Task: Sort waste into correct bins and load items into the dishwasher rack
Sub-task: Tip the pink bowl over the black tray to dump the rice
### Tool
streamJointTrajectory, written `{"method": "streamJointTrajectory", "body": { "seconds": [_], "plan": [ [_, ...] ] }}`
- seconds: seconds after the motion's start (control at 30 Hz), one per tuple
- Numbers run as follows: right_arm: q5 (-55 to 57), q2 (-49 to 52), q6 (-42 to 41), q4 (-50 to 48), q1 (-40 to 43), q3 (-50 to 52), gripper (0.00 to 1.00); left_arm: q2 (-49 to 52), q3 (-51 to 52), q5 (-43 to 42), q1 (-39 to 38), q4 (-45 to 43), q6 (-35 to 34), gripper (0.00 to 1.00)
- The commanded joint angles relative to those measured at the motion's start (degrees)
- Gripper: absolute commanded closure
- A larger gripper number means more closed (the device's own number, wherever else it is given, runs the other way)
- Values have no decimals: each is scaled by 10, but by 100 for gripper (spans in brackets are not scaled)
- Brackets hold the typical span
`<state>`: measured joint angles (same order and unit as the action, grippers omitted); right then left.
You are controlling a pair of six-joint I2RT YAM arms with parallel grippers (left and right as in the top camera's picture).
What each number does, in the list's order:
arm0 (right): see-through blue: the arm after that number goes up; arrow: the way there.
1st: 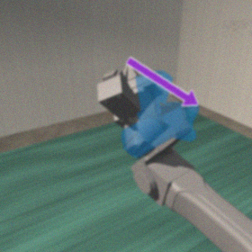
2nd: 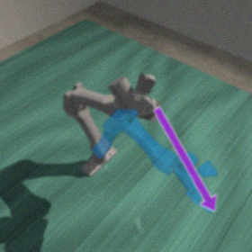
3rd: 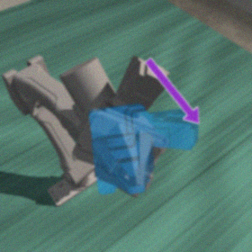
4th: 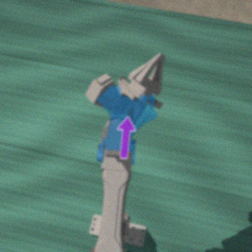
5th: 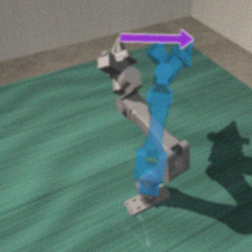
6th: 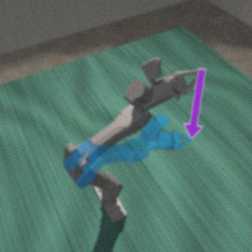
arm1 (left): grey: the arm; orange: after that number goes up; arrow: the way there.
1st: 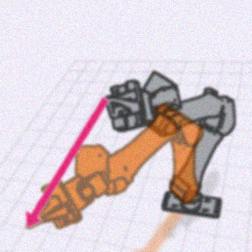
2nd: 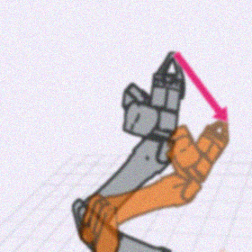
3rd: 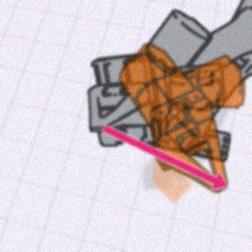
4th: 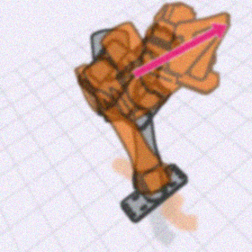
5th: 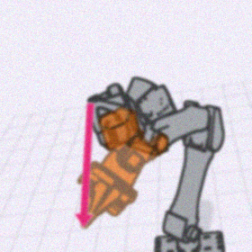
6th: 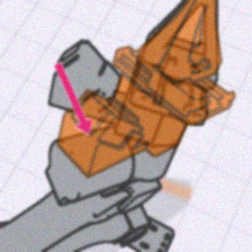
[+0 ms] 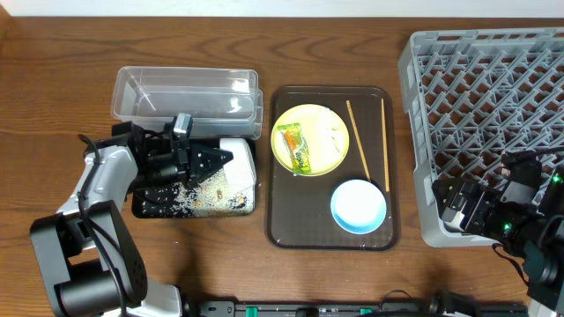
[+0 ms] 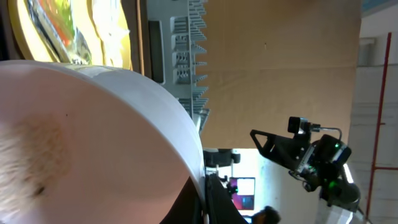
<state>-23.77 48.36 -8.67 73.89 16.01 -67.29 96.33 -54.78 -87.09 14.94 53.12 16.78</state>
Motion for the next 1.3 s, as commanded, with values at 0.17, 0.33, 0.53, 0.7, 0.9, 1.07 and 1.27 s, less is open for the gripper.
{"method": "streamJointTrajectory", "body": {
  "seconds": [0.17, 0.33, 0.53, 0.7, 0.9, 1.07, 1.27],
  "plan": [
    [0, -1, 11, -2, 4, -4, 2, 0, 2, 8, 13, 12, 18, 94],
    [0, -1, 11, -4, 4, -4, 2, -4, 2, -28, 10, 65, 21, 94],
    [0, -1, 12, -3, 4, -4, 1, -7, 1, -31, 30, 71, 8, 94],
    [0, -1, 27, -3, 4, -4, 1, -9, 3, -25, 52, 41, 6, 94],
    [0, -1, 28, -4, 4, -4, 1, -12, 4, 24, 49, 83, 37, 94],
    [0, -1, 25, -4, 4, -4, 1, -48, 3, 17, -5, 176, 94, 94],
    [0, -1, 25, -4, 4, -4, 1, -117, 1, 52, -131, 132, 73, 94]
  ]
}}
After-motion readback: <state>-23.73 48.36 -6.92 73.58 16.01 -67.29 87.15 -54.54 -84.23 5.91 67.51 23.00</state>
